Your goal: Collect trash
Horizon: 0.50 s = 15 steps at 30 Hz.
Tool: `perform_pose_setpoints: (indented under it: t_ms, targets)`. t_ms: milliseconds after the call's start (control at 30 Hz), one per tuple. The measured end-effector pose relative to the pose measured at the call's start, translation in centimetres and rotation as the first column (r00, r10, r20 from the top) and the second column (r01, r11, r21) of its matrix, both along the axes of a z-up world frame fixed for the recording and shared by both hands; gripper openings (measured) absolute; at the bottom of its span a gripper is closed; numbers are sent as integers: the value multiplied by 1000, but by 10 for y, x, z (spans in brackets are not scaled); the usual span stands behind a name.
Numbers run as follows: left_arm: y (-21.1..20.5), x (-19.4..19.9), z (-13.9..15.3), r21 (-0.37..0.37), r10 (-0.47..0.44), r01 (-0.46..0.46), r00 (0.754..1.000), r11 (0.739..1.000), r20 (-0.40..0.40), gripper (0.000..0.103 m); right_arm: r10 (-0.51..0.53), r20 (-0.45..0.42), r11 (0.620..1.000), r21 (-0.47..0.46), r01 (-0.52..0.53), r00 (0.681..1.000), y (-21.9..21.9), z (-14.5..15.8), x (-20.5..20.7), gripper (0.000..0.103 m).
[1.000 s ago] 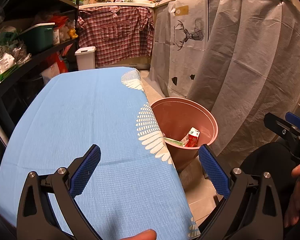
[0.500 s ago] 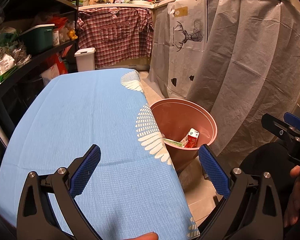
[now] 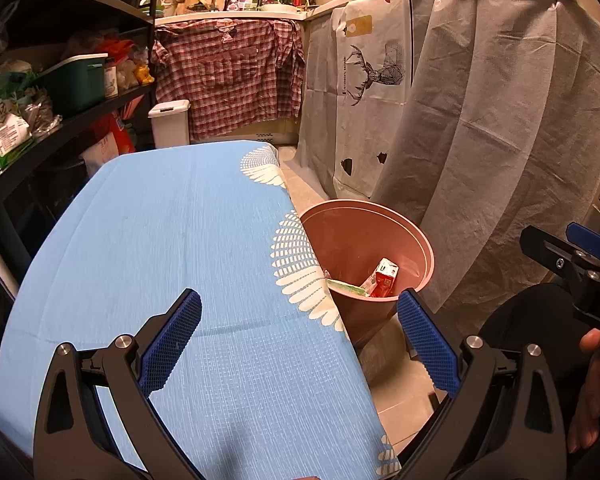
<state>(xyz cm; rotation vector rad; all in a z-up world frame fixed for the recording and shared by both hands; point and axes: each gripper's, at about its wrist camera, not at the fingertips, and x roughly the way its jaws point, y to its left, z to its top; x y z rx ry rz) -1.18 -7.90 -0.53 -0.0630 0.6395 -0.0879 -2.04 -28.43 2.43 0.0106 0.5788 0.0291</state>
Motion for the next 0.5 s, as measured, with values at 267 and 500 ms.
perform_pose_setpoints:
  t_ms: [267, 500]
  targets:
    - [-3, 0, 1, 8, -5, 4, 1000, 1000, 13, 95, 0, 0, 1000, 0, 0, 1000, 0, 0, 0, 97]
    - [-1, 1, -2, -1, 5, -5, 1000, 1000, -2, 95, 0, 0, 1000, 0, 0, 1000, 0, 0, 0, 97]
